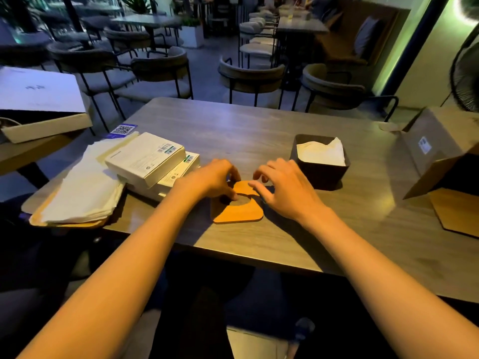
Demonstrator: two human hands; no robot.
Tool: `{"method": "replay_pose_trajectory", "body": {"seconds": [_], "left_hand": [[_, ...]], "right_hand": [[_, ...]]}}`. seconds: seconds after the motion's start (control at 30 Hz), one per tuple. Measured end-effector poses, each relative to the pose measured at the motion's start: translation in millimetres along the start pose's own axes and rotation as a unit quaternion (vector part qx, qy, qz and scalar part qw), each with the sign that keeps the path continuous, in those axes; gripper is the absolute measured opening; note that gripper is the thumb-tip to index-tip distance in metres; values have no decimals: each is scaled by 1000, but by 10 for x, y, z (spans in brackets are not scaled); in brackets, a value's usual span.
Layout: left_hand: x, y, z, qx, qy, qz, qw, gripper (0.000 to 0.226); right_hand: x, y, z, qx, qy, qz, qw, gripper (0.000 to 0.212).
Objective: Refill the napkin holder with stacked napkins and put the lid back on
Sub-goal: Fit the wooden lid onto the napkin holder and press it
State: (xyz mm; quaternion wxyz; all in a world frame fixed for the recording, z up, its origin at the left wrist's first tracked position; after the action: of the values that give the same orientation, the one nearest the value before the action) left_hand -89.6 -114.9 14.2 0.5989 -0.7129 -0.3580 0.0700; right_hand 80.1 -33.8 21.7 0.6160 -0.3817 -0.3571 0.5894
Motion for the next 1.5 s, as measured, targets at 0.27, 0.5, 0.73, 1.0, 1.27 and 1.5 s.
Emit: {"method": "replay_pose_trajectory", "body": {"seconds": [0.27,0.5,0.73,1.0,1.27,1.5], "left_hand": [[177,85,-104,89,38,55,994,42],[671,-170,-65,203,107,10,973,49],[1487,-568,217,279,224,-9,934,44],[1843,-281,698,212,242,1,947,40],[1796,-131,905,220,227,-6,949,40],[1671,13,945,124,211,-198,949,43]], "right_hand": [[-12,71,-159,-39,164,130,977,47],[244,-451,-121,88,255,206,941,42],[881,-989,-185,193,337,168,906,31],[1288,-818,-356,100,387,59,915,22],[1352,-708,-395,84,379,46,921,21],[1391,-606,-465,93,406,103,903,15]]}}
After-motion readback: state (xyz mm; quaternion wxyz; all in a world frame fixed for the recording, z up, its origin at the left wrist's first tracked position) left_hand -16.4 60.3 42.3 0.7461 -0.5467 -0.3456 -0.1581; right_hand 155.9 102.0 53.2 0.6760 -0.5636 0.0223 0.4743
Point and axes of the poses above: each hand's wrist, its own z-axis towards the middle knuckle, its own y-axis out of the palm, x = y × z, the point moved 3 cm from there along z, towards the middle knuckle, and after that the axes turned 14 degrees about -y, right-handed, at the moved point
